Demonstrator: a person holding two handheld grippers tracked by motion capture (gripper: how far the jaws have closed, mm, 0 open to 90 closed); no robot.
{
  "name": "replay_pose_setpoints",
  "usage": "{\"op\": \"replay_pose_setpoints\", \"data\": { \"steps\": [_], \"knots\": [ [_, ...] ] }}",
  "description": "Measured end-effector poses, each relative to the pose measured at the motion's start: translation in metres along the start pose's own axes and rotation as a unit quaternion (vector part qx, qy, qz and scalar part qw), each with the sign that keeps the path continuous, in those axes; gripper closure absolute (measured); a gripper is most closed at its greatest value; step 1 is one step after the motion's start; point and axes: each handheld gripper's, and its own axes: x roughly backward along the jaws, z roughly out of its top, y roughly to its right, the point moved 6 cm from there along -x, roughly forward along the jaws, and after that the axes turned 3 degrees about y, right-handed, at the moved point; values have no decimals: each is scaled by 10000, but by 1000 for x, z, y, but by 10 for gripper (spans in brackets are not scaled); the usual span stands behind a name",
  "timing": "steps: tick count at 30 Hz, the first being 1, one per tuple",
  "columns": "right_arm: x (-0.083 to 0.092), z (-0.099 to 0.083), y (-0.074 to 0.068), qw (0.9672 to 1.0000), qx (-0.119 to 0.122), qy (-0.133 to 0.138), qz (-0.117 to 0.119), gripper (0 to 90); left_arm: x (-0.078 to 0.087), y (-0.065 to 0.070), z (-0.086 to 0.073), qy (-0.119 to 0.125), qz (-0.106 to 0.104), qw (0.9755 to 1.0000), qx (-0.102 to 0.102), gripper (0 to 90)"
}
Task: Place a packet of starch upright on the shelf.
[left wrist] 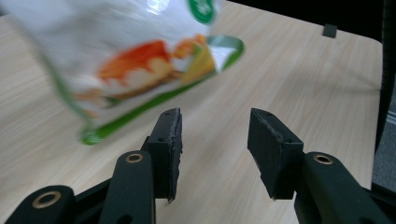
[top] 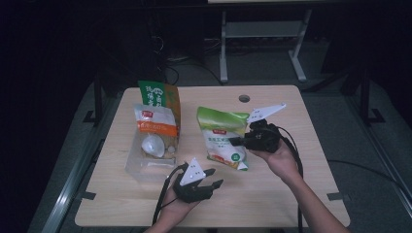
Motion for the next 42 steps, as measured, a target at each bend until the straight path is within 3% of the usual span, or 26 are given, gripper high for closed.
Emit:
{"op": "replay_pose_setpoints", "data": {
  "steps": [8,14,17,21,31,42],
  "knots": [
    [-18,31,-21,9991,347,-51,217,896,2,10,-6,-74,-131,9997,-189,518],
    [-29,56,-37,9971,595,98,459,896,5,12,-10,-49,-169,9997,-139,501],
    [-34,66,-46,9961,662,59,572,896,7,12,-10,35,-267,9996,-47,491],
    [-45,78,-56,9944,788,72,697,896,10,13,-9,79,-282,9995,-80,479],
    [-76,104,-81,9921,846,151,910,896,22,18,-14,106,-301,9993,-218,447],
    [-113,113,-96,9918,694,60,1073,896,30,14,-21,96,-266,9994,-194,430]
  ]
}}
